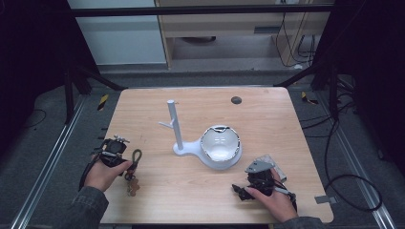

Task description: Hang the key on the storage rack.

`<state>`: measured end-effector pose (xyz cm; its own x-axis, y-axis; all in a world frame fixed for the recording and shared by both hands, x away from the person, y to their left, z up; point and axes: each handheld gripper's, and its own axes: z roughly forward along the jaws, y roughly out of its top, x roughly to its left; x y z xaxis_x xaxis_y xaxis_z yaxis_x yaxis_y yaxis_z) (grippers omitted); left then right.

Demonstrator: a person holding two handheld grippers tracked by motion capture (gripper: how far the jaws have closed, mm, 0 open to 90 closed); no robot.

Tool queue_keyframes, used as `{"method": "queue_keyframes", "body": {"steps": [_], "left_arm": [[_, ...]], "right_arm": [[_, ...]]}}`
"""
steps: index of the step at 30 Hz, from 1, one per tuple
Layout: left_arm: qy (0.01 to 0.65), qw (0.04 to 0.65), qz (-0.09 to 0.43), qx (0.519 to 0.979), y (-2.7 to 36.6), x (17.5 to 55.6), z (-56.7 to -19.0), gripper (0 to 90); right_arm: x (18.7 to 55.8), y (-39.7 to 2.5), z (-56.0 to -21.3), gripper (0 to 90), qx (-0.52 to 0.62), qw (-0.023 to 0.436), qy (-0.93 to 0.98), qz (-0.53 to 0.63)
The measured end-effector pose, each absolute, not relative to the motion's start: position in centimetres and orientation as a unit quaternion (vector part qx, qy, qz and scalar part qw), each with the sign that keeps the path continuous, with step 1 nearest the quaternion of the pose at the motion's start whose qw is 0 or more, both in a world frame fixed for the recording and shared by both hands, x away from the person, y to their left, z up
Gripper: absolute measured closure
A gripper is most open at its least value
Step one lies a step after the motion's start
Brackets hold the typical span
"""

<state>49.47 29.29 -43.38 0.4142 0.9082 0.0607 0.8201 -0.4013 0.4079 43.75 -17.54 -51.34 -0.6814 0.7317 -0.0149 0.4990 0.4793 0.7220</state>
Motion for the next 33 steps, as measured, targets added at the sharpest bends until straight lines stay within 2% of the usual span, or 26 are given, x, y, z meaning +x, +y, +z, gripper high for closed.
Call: {"method": "queue_keyframes", "body": {"steps": [4,5,10,33], "left_arm": [[0.523,0.154,0.127,0.829,29.1,49.7,-43.8,35.4],[0.522,0.153,0.123,0.830,29.0,49.8,-44.0,40.5],[0.524,0.142,0.107,0.833,29.0,49.9,-45.0,45.9],[0.520,0.138,0.100,0.837,29.1,49.9,-46.4,61.6]], "right_arm": [[43.7,-17.5,-51.3,0.2,0.367,0.161,0.844,0.357],[43.7,-17.5,-51.3,0.2,0.367,0.161,0.844,0.357],[43.7,-17.5,-51.3,0.2,0.367,0.161,0.843,0.357],[43.7,-17.5,-51.3,0.2,0.367,0.161,0.843,0.358]]}}
